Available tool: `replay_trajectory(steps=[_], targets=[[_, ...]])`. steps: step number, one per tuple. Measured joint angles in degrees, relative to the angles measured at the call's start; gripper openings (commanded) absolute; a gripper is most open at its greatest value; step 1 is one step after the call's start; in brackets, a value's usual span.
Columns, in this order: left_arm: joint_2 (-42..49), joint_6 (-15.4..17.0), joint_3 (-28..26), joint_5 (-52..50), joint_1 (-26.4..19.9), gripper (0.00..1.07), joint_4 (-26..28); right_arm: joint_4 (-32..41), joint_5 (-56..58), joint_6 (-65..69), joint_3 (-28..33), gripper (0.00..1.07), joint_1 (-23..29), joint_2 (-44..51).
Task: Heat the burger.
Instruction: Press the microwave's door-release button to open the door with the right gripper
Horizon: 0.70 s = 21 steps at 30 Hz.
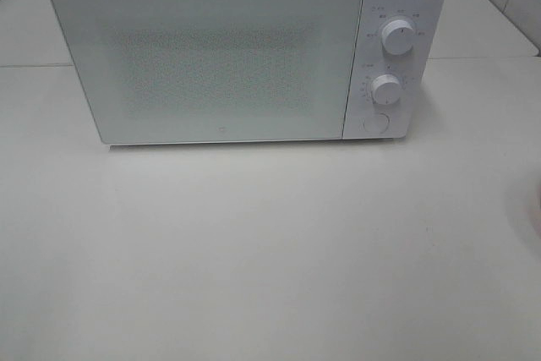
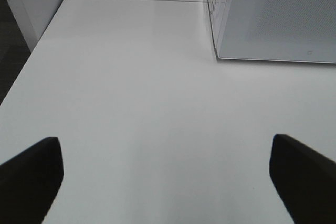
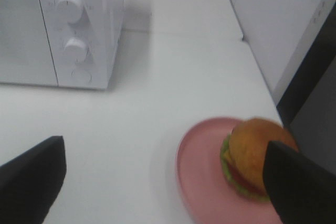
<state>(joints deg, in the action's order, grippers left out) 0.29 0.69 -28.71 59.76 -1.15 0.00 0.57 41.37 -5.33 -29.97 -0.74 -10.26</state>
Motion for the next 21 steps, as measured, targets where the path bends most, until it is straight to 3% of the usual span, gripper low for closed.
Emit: replay_trajectory(steps=[4, 5, 6, 7, 8, 9, 10, 11, 12, 13, 14, 15, 21], targets=[[0.00, 0.00, 0.00, 0.00, 0.00, 1.02, 0.00, 0.00, -9.91, -4.18, 0.57, 0.91, 0.00, -5.50], [0.00, 0.00, 0.00, 0.00, 0.00, 1.02, 0.00, 0.17, -18.56, -5.96, 2.12, 0.88, 0.00, -9.40], [0.00, 0.00, 0.00, 0.00, 0.00, 1.02, 0.00, 0.52, -22.69, -6.53, 3.15, 0.74, 0.00, -10.94], [0.00, 0.00, 0.00, 0.00, 0.00, 1.02, 0.00, 0.52, -22.69, -6.53, 3.15, 0.74, 0.00, -10.94], [0.00, 0.00, 0.00, 0.00, 0.00, 1.02, 0.00, 1.32, -30.02, -6.93, 5.21, 0.67, 0.00, -14.55], [0.00, 0.00, 0.00, 0.00, 0.00, 1.02, 0.00, 2.06, -34.09, -7.10, 6.36, 0.47, 0.00, -16.39], [0.00, 0.00, 0.00, 0.00, 0.00, 1.02, 0.00, 2.06, -34.09, -7.10, 6.36, 0.47, 0.00, -16.39], [0.00, 0.00, 0.00, 0.00, 0.00, 1.02, 0.00, 2.86, -37.99, -7.10, 7.45, 0.35, 0.00, -18.11], [0.00, 0.00, 0.00, 0.00, 0.00, 1.02, 0.00, 5.27, -44.63, -7.22, 9.28, 0.17, 0.00, -21.14], [0.00, 0.00, 0.00, 0.00, 0.00, 1.02, 0.00, 6.36, -47.96, -7.22, 9.97, 0.09, 0.00, -22.46], [0.00, 0.00, 0.00, 0.00, 0.00, 1.02, 0.00, 6.36, -47.96, -7.22, 9.97, 0.09, 0.00, -22.46], [0.00, 0.00, 0.00, 0.00, 0.00, 1.02, 0.00, 8.77, -53.63, -7.22, 11.46, 0.00, 0.00, -25.38], [0.00, 0.00, 0.00, 0.00, 0.00, 1.02, 0.00, 10.43, -61.25, -7.28, 13.81, 0.00, 0.00, -31.63]])
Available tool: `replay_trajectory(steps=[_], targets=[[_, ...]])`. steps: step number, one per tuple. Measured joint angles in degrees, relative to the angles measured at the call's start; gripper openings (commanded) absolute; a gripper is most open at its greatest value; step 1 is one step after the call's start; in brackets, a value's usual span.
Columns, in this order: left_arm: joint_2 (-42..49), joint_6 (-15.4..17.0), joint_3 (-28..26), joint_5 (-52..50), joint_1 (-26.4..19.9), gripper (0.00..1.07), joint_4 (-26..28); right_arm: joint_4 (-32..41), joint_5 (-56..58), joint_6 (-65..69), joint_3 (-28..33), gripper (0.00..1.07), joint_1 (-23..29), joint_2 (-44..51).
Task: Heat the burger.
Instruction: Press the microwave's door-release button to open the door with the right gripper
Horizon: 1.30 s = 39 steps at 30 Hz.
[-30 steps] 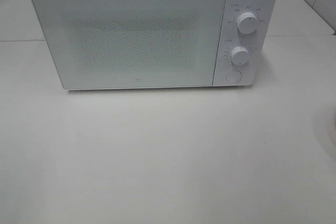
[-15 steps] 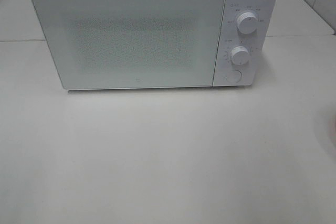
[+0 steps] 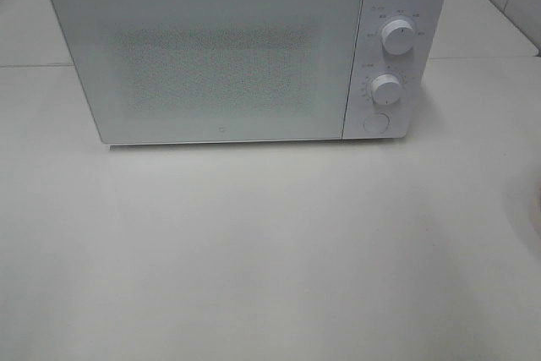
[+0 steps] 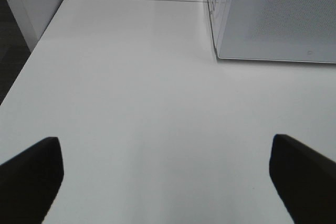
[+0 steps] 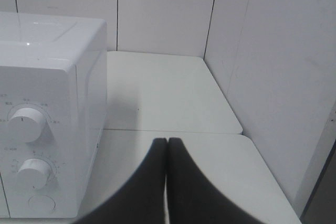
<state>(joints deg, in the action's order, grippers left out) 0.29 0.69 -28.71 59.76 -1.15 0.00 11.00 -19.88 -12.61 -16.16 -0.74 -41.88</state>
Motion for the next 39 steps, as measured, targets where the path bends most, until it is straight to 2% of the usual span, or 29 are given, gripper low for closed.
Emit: replay_trajectory(steps=[8, 9, 10, 13, 15, 19, 20, 22, 23, 25, 31, 39], targets=[[0.00, 0.00, 0.00, 0.00, 0.00, 1.02, 0.00, -3.32, -10.83, 4.01, 6.42, 0.00, 0.00, -4.98], [0.00, 0.00, 0.00, 0.00, 0.00, 1.02, 0.00, -5.21, -16.10, 6.42, 9.34, 0.00, 0.00, -7.16], [0.00, 0.00, 0.00, 0.00, 0.00, 1.02, 0.00, -5.21, -16.10, 6.42, 9.34, 0.00, 0.00, -7.16], [0.00, 0.00, 0.00, 0.00, 0.00, 1.02, 0.00, -7.68, -28.25, 9.97, 14.15, 0.00, 0.00, -15.53], [0.00, 0.00, 0.00, 0.00, 0.00, 1.02, 0.00, -7.85, -29.91, 10.14, 14.38, 0.00, 0.00, -17.25], [0.00, 0.00, 0.00, 0.00, 0.00, 1.02, 0.00, -8.08, -41.42, 11.12, 14.55, 0.00, 0.00, -28.36], [0.00, 0.00, 0.00, 0.00, 0.00, 1.02, 0.00, -8.08, -41.42, 11.12, 14.55, 0.00, 0.00, -28.36], [0.00, 0.00, 0.00, 0.00, 0.00, 1.02, 0.00, -8.19, -47.44, 12.61, 14.44, 0.00, 0.00, -36.33], [0.00, 0.00, 0.00, 0.00, 0.00, 1.02, 0.00, -8.19, -47.44, 12.61, 14.44, 0.00, 0.00, -36.33], [0.00, 0.00, 0.00, 0.00, 0.00, 1.02, 0.00, -9.17, -48.64, 14.32, 14.32, 0.00, 0.00, -43.72], [0.00, 0.00, 0.00, 0.00, 0.00, 1.02, 0.00, -12.55, -48.64, 17.76, 12.32, 0.00, 0.00, -52.54], [0.00, 0.00, 0.00, 0.00, 0.00, 1.02, 0.00, -14.61, -49.27, 28.82, 9.68, 0.00, 0.00, -54.89]])
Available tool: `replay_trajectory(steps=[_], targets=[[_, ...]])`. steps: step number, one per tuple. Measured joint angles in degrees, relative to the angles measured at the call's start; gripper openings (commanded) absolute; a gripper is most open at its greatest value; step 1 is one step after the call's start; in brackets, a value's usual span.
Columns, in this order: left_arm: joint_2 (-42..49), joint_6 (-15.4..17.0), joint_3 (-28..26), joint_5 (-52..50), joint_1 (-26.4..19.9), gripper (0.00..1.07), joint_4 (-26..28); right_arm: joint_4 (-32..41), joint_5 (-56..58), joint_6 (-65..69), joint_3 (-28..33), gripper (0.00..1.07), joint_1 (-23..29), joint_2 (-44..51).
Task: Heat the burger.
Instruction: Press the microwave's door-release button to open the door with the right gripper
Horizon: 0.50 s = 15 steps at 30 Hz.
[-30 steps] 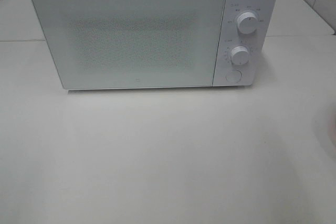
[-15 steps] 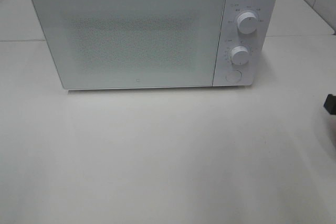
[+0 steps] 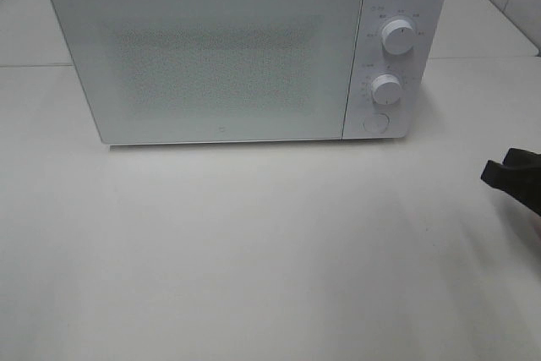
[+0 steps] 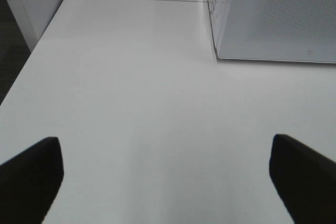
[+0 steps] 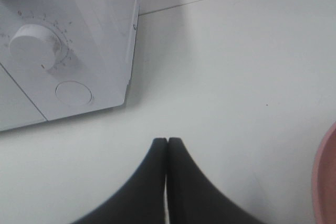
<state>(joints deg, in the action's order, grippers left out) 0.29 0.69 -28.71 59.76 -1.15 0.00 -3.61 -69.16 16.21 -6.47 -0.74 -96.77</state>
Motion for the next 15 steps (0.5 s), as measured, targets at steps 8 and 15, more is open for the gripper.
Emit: replay_trajectory(steps=[8, 15], targets=[[0.00, 0.00, 0.00, 0.00, 0.00, 1.02, 0.00, 3.61, -0.11, 11.23, -0.80, 0.00, 6.70, -0.97], [0.00, 0.00, 0.00, 0.00, 0.00, 1.02, 0.00, 18.45, -0.29, 19.65, -6.19, 0.00, 20.40, -6.82]])
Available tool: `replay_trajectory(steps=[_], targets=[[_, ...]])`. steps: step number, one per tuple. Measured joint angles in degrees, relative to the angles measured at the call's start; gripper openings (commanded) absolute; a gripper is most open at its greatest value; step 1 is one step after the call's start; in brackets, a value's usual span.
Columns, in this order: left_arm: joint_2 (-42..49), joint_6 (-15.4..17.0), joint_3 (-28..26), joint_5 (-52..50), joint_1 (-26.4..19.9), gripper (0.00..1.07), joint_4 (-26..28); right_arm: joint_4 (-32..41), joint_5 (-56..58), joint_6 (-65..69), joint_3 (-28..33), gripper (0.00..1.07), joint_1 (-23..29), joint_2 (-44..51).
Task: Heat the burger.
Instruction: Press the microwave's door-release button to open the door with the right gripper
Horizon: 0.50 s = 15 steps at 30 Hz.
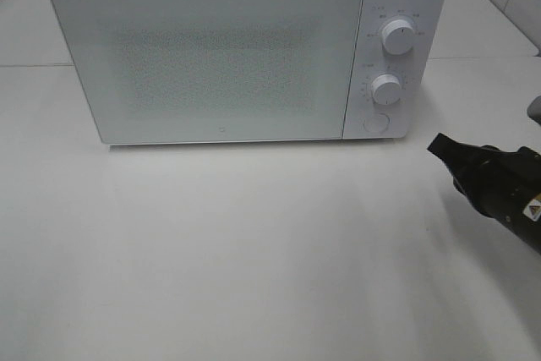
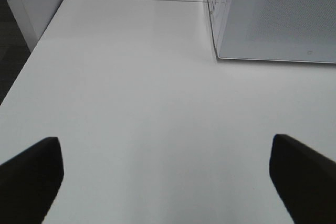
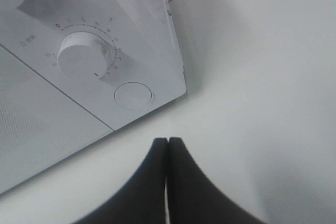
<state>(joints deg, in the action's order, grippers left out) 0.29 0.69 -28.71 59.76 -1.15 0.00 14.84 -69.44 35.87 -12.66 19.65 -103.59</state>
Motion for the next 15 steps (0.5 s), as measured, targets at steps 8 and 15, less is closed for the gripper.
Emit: replay_trajectory(steps=[8, 15], targets=[[0.00, 0.00, 0.00, 0.00, 0.00, 1.02, 0.00, 4.07, 0.00, 27.73, -7.96, 0.00, 2.98, -8.31], [0.00, 0.00, 0.00, 0.00, 0.00, 1.02, 0.00, 4.13, 0.00, 39.42, -13.01, 0.00, 2.98, -11.40]])
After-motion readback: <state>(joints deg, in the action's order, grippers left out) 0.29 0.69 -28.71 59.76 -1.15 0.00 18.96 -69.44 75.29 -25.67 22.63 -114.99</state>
